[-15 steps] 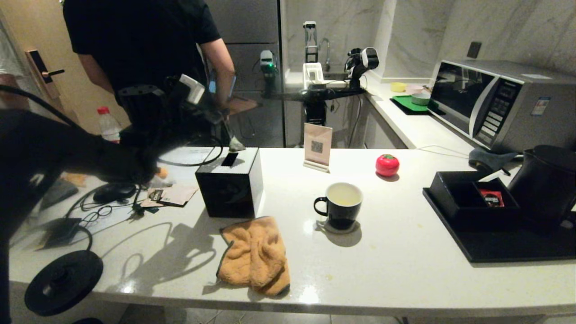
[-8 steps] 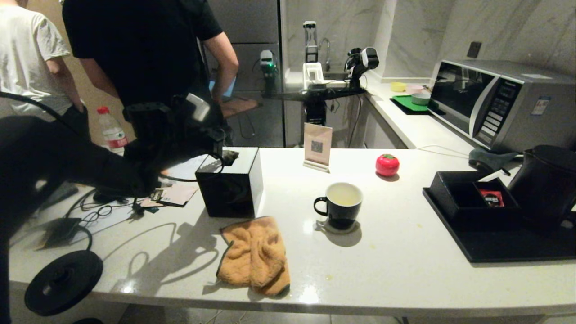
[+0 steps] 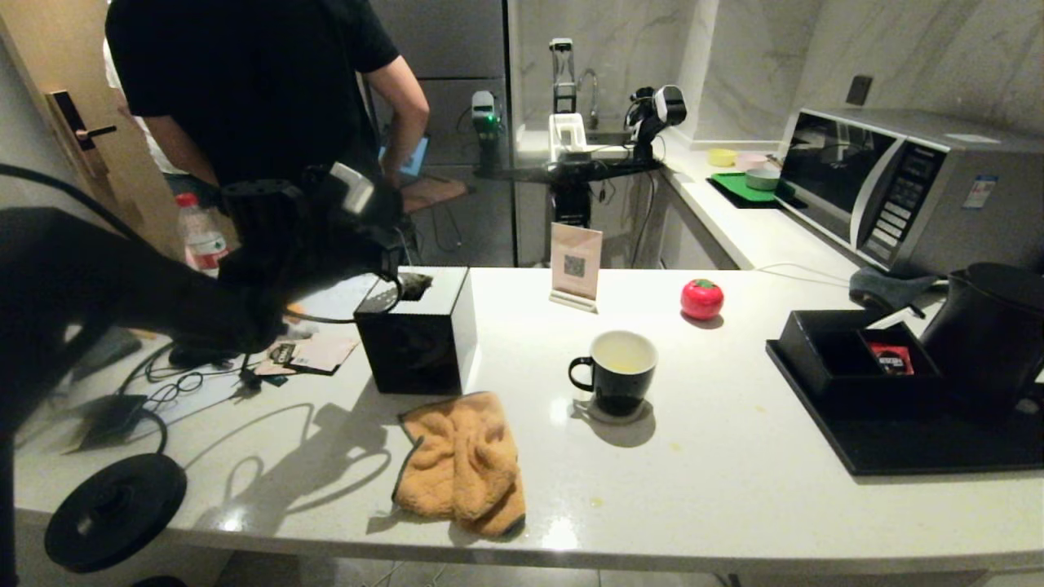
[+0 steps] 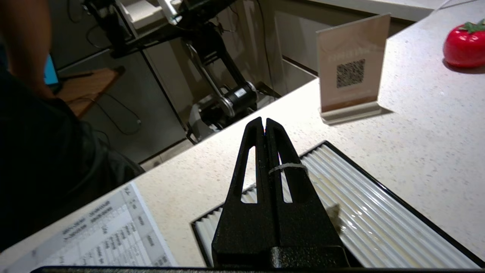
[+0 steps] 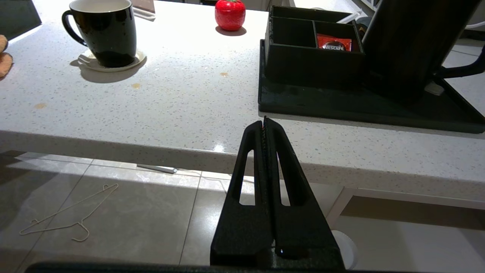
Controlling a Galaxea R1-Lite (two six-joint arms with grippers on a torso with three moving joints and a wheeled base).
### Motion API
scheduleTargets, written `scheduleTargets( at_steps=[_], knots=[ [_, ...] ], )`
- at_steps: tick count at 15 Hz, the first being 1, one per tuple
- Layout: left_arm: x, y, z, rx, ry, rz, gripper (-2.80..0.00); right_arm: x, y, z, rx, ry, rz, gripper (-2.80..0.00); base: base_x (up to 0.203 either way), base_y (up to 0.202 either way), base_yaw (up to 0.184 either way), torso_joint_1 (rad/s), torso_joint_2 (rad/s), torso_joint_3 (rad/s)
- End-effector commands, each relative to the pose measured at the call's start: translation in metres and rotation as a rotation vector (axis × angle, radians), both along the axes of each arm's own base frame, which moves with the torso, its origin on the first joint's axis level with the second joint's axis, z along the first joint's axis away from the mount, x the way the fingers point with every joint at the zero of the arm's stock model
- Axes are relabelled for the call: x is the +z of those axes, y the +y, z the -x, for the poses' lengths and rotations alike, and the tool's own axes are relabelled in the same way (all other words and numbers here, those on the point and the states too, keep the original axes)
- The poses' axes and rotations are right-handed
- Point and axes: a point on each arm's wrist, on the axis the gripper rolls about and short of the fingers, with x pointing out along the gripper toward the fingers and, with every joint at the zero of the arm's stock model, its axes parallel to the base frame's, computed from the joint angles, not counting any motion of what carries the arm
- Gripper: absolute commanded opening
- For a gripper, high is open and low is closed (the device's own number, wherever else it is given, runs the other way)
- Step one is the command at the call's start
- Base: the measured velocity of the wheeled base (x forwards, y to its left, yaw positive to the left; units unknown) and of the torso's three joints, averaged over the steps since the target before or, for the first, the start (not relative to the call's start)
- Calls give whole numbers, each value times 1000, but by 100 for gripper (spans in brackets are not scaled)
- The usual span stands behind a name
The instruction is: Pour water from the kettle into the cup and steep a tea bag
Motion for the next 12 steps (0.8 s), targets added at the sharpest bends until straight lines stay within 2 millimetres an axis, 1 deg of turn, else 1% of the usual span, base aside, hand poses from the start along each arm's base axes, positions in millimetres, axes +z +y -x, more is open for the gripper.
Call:
scheduleTargets(
  at_steps=[1, 6, 9, 12],
  knots=[
    [6, 3, -3, 5, -26, 1, -280, 0, 0, 0, 1, 1, 1, -280, 0, 0, 0, 0, 0, 0],
    [9, 8, -4, 16, -37, 2, -280, 0, 0, 0, 1, 1, 1, -280, 0, 0, 0, 0, 0, 0],
    [3, 8, -2, 16, -20, -2, -280, 0, 0, 0, 1, 1, 1, -280, 0, 0, 0, 0, 0, 0],
    [1, 2, -2, 3, -14, -3, -280, 0, 0, 0, 1, 1, 1, -280, 0, 0, 0, 0, 0, 0]
  ],
)
